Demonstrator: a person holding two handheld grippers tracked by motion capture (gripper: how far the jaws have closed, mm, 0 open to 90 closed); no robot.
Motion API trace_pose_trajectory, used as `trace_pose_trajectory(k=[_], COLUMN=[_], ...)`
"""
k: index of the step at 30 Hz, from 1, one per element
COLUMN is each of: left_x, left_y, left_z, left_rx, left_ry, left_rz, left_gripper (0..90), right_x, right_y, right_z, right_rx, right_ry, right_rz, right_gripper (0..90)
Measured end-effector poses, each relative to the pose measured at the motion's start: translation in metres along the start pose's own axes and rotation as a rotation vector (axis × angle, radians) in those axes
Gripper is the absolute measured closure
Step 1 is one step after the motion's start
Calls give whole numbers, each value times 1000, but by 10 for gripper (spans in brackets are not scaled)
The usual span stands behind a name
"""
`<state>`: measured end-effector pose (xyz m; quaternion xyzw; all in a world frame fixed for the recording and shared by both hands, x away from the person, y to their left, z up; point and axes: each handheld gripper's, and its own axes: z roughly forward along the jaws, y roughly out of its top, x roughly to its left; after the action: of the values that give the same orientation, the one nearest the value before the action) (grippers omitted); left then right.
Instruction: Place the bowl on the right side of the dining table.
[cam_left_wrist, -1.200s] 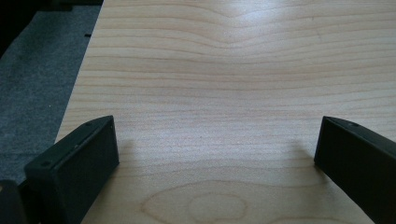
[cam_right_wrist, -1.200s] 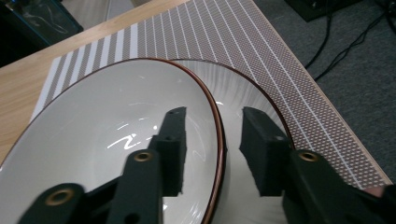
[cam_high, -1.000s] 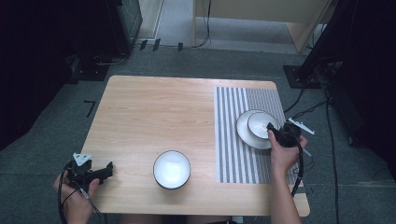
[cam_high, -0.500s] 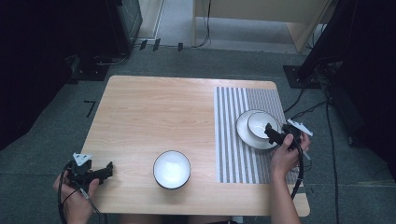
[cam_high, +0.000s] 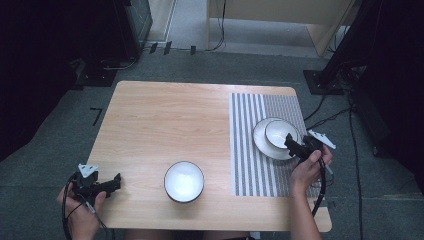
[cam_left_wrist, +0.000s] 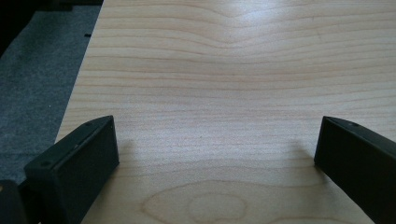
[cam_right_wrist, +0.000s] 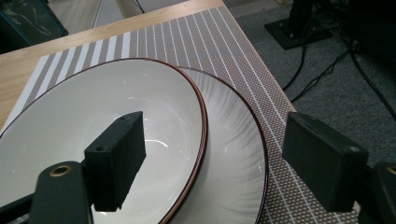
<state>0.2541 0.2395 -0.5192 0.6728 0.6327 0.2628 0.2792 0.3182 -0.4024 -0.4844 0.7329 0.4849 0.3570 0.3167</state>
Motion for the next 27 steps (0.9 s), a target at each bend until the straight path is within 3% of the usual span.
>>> trace_pose_trajectory(k=[27], left_x=[0], left_y=[0], left_z=[0], left_rx=[0], left_ry=[0], left_rz=[1], left_gripper=[0], right_x=[4], right_y=[-13], right_z=[-24], right_rx=[-1], right_ry=[11], right_rz=[-32], right_gripper=[216])
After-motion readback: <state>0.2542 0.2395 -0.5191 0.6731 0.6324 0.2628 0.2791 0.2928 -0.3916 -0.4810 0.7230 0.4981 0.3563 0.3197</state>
